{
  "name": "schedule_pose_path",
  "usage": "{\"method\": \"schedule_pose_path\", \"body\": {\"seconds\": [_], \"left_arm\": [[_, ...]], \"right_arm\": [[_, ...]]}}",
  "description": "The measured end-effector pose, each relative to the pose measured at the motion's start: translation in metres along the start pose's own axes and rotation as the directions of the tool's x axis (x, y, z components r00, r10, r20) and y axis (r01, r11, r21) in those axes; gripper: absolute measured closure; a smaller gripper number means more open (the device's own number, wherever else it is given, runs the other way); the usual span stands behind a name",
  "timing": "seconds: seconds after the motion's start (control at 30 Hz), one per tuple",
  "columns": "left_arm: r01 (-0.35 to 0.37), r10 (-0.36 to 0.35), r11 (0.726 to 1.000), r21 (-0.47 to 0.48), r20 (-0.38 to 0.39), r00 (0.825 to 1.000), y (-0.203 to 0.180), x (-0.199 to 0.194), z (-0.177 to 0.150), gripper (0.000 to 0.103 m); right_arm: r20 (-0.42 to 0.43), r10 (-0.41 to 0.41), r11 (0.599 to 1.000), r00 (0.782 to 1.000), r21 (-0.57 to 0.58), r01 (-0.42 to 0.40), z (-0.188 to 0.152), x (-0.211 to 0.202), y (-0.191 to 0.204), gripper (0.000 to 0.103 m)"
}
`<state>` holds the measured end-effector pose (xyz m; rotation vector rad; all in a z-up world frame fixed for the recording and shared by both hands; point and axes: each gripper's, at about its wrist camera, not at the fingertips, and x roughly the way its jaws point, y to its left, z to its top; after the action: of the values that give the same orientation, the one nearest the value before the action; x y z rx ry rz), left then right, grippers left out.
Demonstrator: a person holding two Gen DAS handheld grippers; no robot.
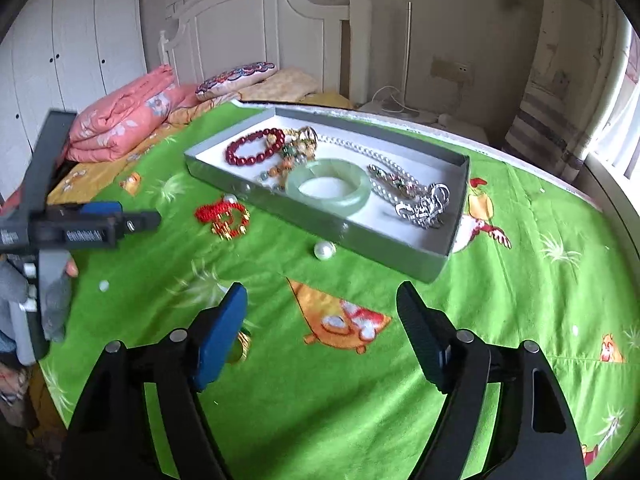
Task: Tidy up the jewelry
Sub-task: 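Grasp the gold ring on the cover with the right gripper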
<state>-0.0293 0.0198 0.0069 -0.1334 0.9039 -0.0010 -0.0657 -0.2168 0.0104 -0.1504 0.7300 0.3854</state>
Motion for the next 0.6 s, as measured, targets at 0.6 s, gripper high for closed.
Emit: {"method": "schedule_pose_path", "body": {"seconds": [0.6], "left_arm": [[-0.086, 0.09, 0.992, 0.094, -0.04, 0.995, -0.014, 0.01, 0.002, 0.002]], "right_arm": [[-0.13, 0.069, 0.992, 0.989, -0.1, -0.082, -0.024, 0.01, 0.045, 0.055]]}}
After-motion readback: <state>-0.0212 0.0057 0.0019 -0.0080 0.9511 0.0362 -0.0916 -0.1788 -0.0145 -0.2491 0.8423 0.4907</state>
